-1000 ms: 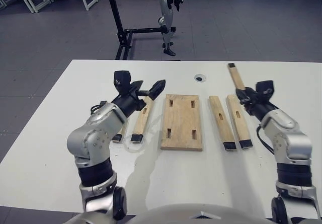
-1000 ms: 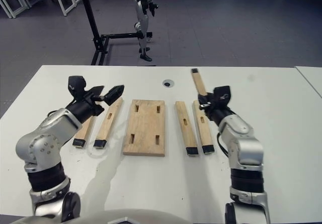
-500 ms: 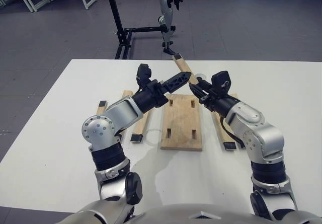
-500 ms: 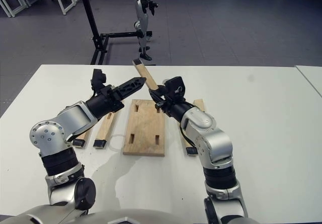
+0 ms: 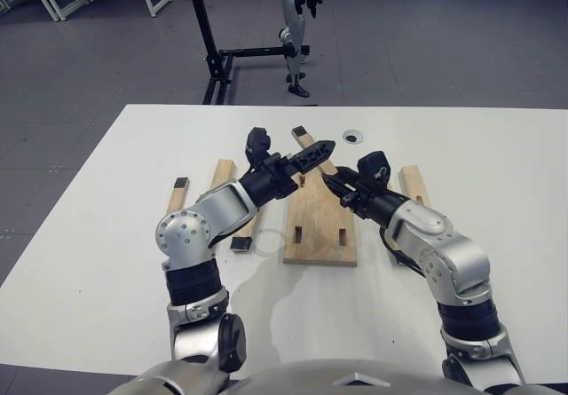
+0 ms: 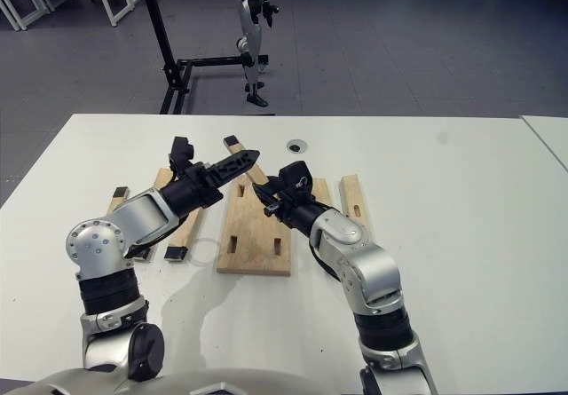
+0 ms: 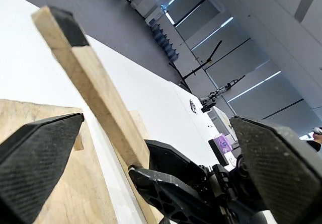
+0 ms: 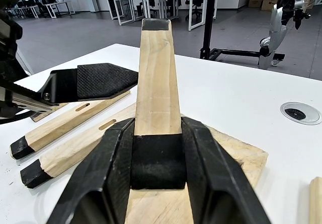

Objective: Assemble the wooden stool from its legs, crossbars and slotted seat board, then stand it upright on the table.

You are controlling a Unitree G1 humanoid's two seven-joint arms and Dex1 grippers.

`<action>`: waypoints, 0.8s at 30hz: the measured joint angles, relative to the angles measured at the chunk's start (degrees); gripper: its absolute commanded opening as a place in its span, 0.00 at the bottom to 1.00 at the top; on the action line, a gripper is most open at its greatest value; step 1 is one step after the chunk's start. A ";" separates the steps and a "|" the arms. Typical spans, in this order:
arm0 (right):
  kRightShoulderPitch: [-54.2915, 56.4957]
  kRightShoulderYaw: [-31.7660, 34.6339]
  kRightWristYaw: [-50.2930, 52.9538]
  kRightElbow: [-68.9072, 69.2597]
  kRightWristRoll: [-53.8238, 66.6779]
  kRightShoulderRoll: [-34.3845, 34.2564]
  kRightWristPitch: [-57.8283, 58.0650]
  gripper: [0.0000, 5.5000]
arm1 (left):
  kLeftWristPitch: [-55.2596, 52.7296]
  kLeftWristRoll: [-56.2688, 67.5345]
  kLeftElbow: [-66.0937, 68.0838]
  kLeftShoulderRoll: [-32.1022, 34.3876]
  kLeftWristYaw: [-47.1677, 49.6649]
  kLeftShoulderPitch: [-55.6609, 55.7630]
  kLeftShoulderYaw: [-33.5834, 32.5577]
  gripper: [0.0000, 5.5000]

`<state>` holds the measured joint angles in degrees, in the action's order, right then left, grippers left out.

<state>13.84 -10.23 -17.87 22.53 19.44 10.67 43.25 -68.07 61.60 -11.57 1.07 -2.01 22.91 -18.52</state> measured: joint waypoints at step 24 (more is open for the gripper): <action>-1.26 -3.18 -0.22 -0.30 -0.88 -1.53 -1.97 0.24 | 5.59 0.74 12.98 3.33 -1.67 6.09 -3.11 0.54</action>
<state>12.58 -13.41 -18.09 22.23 18.56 9.14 41.28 -62.48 62.34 1.41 4.40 -3.68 29.00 -21.63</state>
